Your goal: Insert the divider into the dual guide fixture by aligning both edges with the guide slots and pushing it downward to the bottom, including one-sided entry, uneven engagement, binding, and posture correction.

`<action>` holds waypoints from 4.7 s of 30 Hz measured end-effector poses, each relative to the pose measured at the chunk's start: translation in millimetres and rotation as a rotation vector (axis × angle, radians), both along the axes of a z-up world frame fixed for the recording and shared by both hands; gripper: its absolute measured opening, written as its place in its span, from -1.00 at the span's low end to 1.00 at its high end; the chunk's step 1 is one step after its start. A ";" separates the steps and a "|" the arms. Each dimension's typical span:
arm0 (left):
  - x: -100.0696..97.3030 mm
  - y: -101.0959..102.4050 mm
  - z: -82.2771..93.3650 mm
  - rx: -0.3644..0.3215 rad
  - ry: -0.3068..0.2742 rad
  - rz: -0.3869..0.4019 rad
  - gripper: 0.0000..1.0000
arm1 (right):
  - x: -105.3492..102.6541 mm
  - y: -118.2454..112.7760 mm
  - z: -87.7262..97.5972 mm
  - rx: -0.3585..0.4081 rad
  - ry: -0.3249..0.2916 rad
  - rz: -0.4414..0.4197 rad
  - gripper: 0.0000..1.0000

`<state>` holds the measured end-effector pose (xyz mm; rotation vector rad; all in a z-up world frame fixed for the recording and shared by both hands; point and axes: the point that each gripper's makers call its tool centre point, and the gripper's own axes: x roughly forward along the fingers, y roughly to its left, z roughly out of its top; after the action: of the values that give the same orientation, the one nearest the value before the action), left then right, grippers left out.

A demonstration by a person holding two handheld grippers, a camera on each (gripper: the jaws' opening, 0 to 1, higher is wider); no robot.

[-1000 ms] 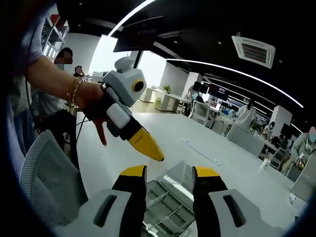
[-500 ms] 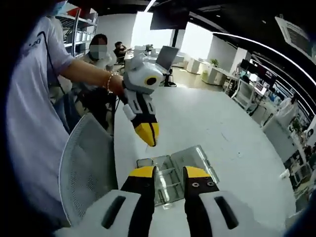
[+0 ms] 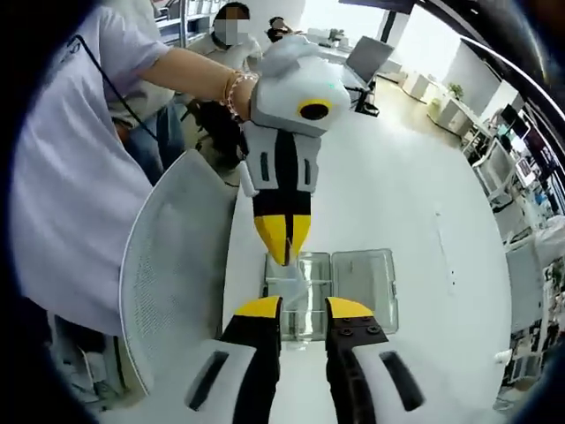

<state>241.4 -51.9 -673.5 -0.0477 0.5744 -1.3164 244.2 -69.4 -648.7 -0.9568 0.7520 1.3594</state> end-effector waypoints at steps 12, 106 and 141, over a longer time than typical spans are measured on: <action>-7.8 -7.5 -5.3 0.053 -0.025 -0.061 -1.00 | -14.5 12.2 -31.8 -0.148 0.070 0.130 -0.80; -33.1 117.6 30.2 -0.038 -0.130 0.241 0.07 | 9.4 11.4 -86.8 -0.210 0.163 -0.074 -1.00; -32.9 141.1 28.4 -0.026 -0.115 0.314 0.07 | 22.6 10.0 -129.4 -0.260 0.163 -0.061 -1.00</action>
<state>208.6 89.3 -645.1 -0.0796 0.4319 -1.0138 266.8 -59.4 -778.1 -1.0233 1.0940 1.3177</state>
